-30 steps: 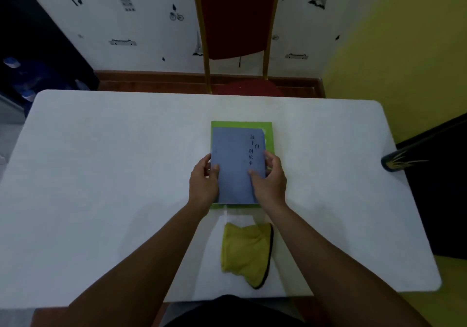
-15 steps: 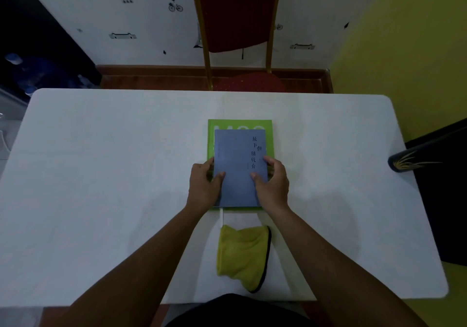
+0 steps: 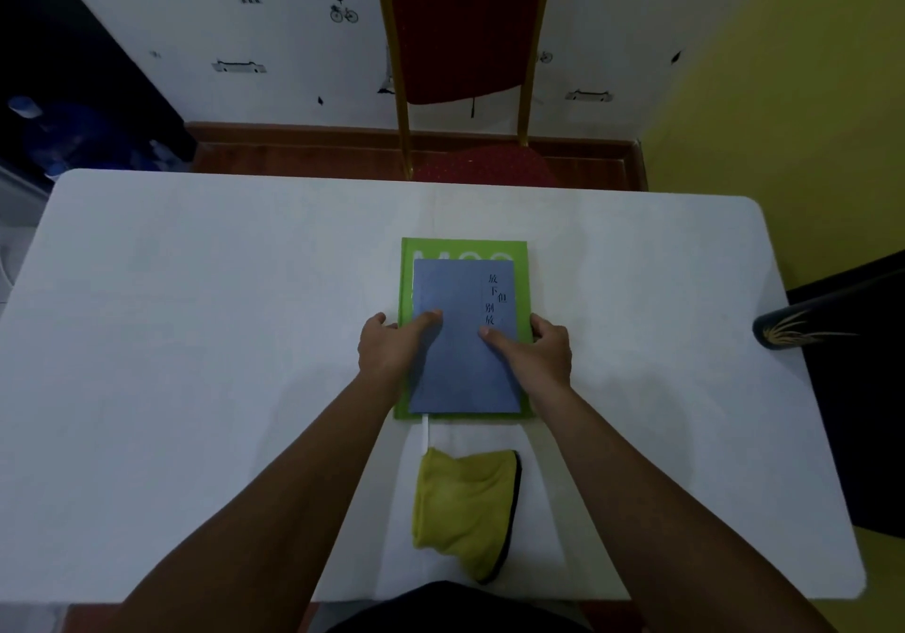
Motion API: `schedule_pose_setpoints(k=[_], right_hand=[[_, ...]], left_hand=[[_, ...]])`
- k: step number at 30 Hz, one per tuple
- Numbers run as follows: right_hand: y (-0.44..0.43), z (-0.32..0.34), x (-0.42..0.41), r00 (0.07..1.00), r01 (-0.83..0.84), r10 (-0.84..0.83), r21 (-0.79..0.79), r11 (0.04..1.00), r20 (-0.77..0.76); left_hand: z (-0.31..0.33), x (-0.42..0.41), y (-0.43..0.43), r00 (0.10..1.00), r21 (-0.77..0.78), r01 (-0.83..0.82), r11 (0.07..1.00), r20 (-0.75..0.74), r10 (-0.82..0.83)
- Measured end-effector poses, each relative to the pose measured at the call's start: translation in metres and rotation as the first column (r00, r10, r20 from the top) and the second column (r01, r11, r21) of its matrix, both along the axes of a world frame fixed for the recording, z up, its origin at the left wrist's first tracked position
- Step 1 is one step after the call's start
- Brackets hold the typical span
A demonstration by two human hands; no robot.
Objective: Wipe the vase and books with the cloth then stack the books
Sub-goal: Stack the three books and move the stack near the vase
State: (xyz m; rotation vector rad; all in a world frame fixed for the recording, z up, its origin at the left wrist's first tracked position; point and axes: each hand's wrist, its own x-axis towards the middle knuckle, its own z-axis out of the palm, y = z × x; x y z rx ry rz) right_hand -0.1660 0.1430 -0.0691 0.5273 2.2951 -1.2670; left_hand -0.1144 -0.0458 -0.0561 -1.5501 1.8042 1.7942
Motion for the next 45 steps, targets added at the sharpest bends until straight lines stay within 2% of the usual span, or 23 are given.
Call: schedule_pose_setpoints(k=[2, 6, 12, 15, 18, 20, 23, 28, 34, 39, 45], right_hand=[[0.005, 0.002, -0.002, 1.000, 0.015, -0.014, -0.052, 0.999, 0.016], [0.015, 0.020, -0.004, 0.998, 0.034, -0.021, -0.216, 0.976, 0.060], [0.031, 0.028, -0.001, 0.998, 0.063, -0.047, -0.396, 0.916, 0.052], [0.030, 0.036, -0.006, 0.999, 0.025, -0.039, -0.385, 0.922, -0.027], [0.033, 0.052, -0.017, 0.995, -0.094, 0.071, -0.401, 0.911, -0.072], [0.037, 0.066, -0.022, 0.970, -0.228, 0.184, -0.335, 0.914, -0.158], [0.041, 0.084, -0.019, 0.934, -0.312, 0.244, -0.263, 0.913, -0.261], [0.047, 0.079, -0.004, 0.901, -0.332, 0.246, -0.201, 0.922, -0.357], [0.055, 0.068, 0.015, 0.889, -0.313, 0.235, -0.148, 0.938, -0.393], [0.061, 0.056, 0.020, 0.883, -0.349, 0.271, -0.152, 0.925, -0.383], [0.060, 0.056, 0.011, 0.865, -0.365, 0.275, -0.151, 0.919, -0.419]], left_hand=[[0.003, 0.000, 0.000, 1.000, 0.082, 0.009, 0.997, -0.007, -0.009], [0.014, 0.007, 0.008, 0.988, 0.203, 0.068, 0.977, -0.150, -0.038], [0.021, 0.015, 0.004, 0.960, 0.109, 0.141, 0.984, -0.256, -0.110], [0.036, 0.017, 0.000, 0.922, 0.029, 0.194, 0.981, -0.348, -0.172], [0.051, 0.017, -0.010, 0.854, -0.032, 0.263, 0.964, -0.457, -0.248], [0.059, 0.018, -0.016, 0.811, -0.073, 0.312, 0.947, -0.499, -0.306], [0.063, 0.022, -0.016, 0.771, -0.130, 0.343, 0.930, -0.526, -0.358], [0.051, 0.032, -0.011, 0.720, -0.236, 0.352, 0.906, -0.550, -0.423], [0.034, 0.048, -0.007, 0.695, -0.265, 0.347, 0.900, -0.572, -0.436], [0.023, 0.053, -0.006, 0.716, -0.290, 0.399, 0.870, -0.494, -0.493], [0.020, 0.054, -0.002, 0.718, -0.374, 0.367, 0.852, -0.468, -0.515]])
